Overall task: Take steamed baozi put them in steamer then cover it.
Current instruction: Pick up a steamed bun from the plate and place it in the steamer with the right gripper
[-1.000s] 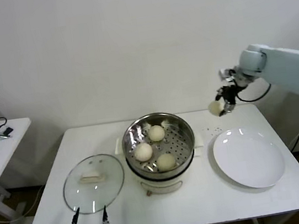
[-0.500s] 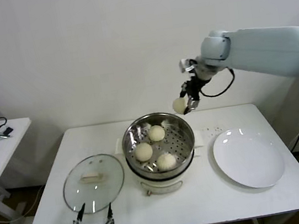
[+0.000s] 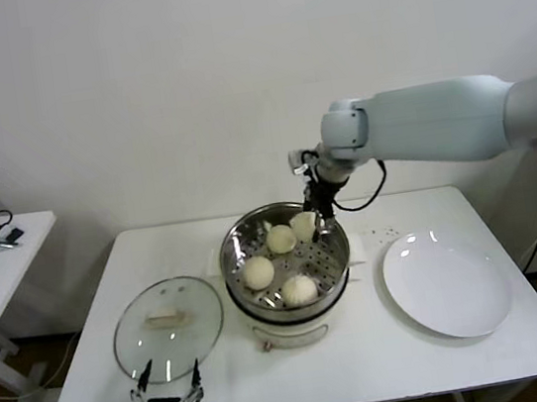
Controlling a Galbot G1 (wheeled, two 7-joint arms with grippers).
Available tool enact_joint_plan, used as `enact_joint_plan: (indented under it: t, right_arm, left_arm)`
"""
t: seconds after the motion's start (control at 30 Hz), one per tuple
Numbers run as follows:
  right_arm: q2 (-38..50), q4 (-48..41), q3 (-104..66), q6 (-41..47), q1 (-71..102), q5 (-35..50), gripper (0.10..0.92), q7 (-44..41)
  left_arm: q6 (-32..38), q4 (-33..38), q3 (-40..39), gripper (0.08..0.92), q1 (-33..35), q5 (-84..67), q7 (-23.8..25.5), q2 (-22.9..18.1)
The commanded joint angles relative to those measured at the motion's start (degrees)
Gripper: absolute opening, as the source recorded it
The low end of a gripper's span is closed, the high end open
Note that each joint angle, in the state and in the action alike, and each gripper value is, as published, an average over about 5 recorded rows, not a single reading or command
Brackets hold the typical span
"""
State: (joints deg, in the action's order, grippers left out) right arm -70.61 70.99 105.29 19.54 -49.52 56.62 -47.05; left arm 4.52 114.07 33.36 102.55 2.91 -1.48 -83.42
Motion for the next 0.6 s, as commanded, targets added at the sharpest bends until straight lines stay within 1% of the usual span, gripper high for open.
enact_joint_plan:
  t: [0.03, 0.33, 0.6]
  right_arm:
    - [-1.83, 0.37, 1.44, 0.88, 4.03, -2.63, 0.688, 1.52]
    - [-1.47, -1.10, 0.91, 0.86, 6.17, -4.50, 0.696, 1.76]
    - [-1.33, -0.71, 1.22, 1.00, 6.17, -5.40, 0.697, 1.27]
  left_arm:
    - [-0.06, -0.34, 0.00, 0.823, -0.28, -0.29, 0.01, -0.27]
    - [-0.19, -0.84, 0.07, 0.823, -0.45, -0.55, 0.07, -0.42]
    - [-0.22, -1.05, 0.12, 0.823, -0.61, -0.56, 0.08, -0.40]
